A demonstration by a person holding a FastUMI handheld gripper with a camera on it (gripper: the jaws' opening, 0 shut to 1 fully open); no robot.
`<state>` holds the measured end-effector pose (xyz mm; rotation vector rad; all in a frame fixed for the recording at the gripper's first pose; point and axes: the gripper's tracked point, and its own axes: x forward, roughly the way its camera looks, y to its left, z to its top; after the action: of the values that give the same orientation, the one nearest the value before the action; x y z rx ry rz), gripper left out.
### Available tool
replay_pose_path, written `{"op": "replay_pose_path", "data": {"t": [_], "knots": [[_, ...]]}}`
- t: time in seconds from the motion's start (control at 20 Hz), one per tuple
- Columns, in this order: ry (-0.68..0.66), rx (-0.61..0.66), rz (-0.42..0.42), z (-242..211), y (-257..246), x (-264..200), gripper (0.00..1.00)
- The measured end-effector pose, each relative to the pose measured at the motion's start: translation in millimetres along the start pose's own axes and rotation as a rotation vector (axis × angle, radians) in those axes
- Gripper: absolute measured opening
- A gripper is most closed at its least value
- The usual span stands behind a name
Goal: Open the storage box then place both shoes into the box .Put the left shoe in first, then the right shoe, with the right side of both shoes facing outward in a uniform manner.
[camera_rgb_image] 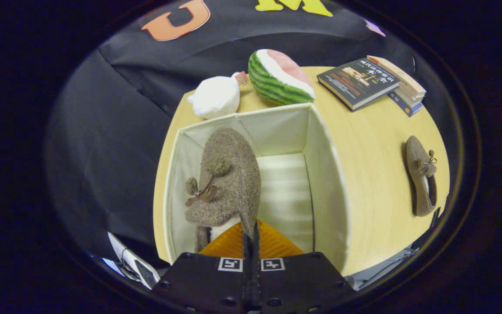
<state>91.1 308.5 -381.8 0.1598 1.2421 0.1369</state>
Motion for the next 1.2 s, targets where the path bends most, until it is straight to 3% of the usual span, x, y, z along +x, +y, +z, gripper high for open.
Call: {"op": "replay_pose_path", "data": {"t": [0.2, 0.5, 0.6, 0.75, 0.9, 0.95, 1.2], "knots": [[0.062, 0.021, -0.089, -5.4, 1.8, 35.3, 0.01], [0.147, 0.016, -0.123, -11.7, 3.5, 66.4, 0.04], [0.15, 0.018, -0.117, -11.2, 4.0, 68.6, 0.04], [0.135, 0.032, -0.08, -8.8, 6.3, 60.5, 0.12], [0.104, -0.001, -0.03, -1.3, 11.7, 37.3, 0.37], [0.1, -0.015, -0.005, -0.7, 15.7, 24.7, 0.38], [0.014, -0.064, 0.096, 15.8, 12.6, -53.3, 0.8]]}}
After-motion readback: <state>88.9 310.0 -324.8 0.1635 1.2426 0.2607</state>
